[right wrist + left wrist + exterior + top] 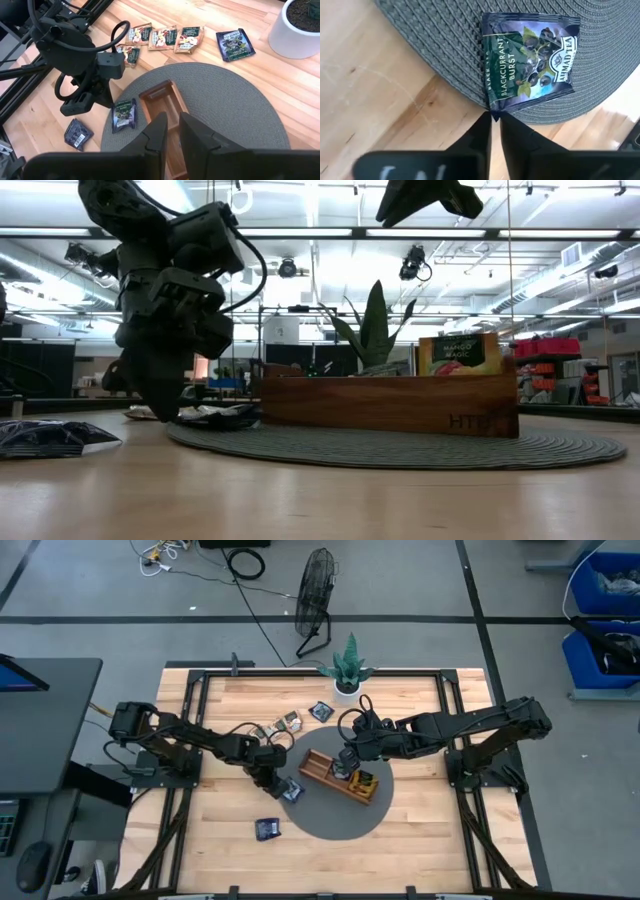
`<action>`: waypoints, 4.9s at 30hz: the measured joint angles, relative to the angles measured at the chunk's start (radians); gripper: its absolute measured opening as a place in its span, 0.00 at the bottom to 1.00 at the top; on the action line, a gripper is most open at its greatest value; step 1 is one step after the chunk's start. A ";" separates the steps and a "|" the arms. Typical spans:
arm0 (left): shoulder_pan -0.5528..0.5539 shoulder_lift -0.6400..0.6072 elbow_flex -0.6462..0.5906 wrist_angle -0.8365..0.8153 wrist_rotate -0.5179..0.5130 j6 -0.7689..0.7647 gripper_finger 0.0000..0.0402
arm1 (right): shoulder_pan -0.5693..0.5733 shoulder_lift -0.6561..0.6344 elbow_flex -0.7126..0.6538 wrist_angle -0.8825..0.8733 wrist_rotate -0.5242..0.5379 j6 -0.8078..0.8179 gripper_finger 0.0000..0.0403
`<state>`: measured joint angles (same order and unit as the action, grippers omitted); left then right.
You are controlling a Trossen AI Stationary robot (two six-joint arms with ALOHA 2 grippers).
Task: Pick & Place Tea
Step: Put the violet tea bag into the middle section of the wooden organizer
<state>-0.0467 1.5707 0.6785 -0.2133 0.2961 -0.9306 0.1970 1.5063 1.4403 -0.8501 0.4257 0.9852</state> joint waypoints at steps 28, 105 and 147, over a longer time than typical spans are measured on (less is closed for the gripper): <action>-0.003 -0.111 0.003 0.122 0.038 0.138 0.00 | -0.007 0.004 -0.001 0.089 -0.079 -0.131 0.14; -0.114 -0.369 0.003 0.225 -0.089 0.192 0.04 | -0.056 0.320 -0.002 0.490 -0.618 -0.496 0.01; 0.035 -0.369 0.003 0.857 -0.188 0.376 0.47 | -0.038 -0.018 -0.001 0.518 -0.222 -0.211 0.00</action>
<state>-0.0120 1.2018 0.6815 0.6433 0.1081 -0.5548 0.1593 1.4881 1.4391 -0.3322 0.2035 0.7742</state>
